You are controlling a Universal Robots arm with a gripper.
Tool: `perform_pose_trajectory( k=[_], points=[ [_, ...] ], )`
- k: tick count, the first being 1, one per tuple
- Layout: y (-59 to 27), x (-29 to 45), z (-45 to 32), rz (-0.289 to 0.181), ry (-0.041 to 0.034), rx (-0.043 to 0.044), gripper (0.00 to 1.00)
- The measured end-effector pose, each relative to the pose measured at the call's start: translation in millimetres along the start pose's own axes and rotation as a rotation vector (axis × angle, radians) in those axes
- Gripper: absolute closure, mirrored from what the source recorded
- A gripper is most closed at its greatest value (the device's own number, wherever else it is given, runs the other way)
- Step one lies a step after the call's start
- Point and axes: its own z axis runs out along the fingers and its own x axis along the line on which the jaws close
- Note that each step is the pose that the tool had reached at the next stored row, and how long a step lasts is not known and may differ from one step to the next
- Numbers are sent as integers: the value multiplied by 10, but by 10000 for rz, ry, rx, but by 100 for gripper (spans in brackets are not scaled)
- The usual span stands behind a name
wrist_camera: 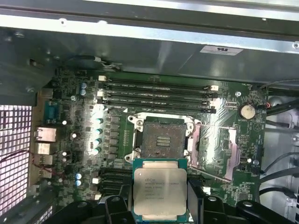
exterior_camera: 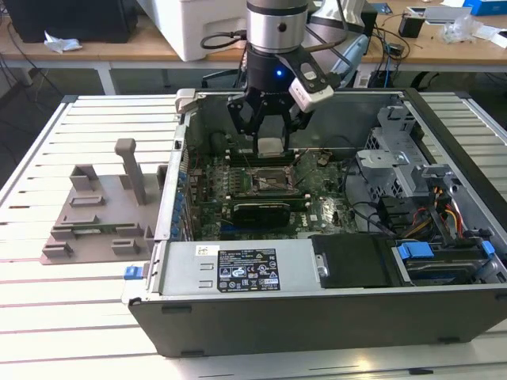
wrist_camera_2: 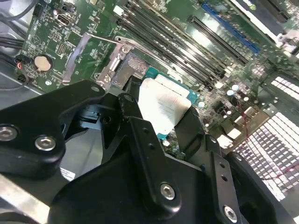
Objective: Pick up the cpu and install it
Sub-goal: 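Pick up the cpu and move it towards the insertion slot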
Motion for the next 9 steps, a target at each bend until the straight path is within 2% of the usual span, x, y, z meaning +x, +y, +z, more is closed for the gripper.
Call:
perform_pose_trajectory(
  k=[3,9],
  points=[
    [121,-25,138,-27,-1,13,45],
    [203,-138,267,-43,4,52,45]
  ],
)
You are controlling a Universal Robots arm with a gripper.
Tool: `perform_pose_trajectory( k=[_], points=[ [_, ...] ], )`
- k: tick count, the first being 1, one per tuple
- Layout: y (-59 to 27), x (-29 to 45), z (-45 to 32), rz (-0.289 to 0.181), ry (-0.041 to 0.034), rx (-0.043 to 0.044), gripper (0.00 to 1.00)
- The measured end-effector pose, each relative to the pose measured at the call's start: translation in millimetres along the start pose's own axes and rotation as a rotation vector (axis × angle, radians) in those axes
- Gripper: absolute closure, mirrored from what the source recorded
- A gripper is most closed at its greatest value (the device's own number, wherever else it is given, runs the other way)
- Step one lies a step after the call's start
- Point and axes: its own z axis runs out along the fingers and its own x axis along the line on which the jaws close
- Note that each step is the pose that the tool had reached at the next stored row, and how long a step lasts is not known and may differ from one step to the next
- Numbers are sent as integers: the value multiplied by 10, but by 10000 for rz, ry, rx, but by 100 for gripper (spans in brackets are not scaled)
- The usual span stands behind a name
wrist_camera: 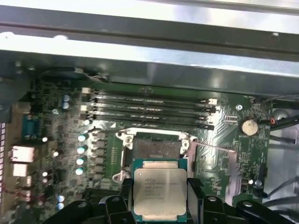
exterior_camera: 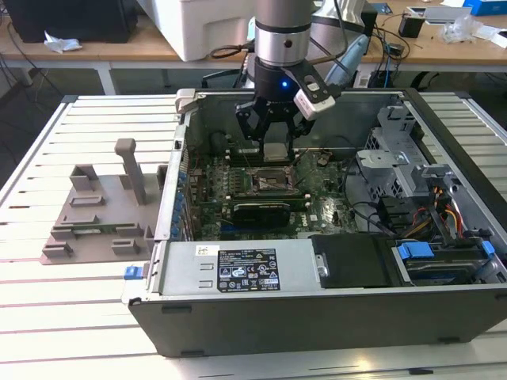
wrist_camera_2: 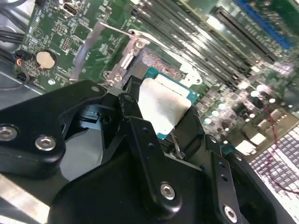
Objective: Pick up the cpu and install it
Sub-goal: 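Pick up the cpu and move it towards the insertion slot, then place the cpu into insertion slot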
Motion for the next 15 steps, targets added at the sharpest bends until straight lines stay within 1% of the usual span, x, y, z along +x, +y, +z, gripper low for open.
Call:
perform_pose_trajectory(
  k=[2,13,14,15],
  points=[
    [11,-26,29,-2,0,10,45],
    [11,-32,31,1,1,12,45],
    [11,-32,31,63,2,13,45],
    [11,-32,31,402,11,21,45]
  ],
)
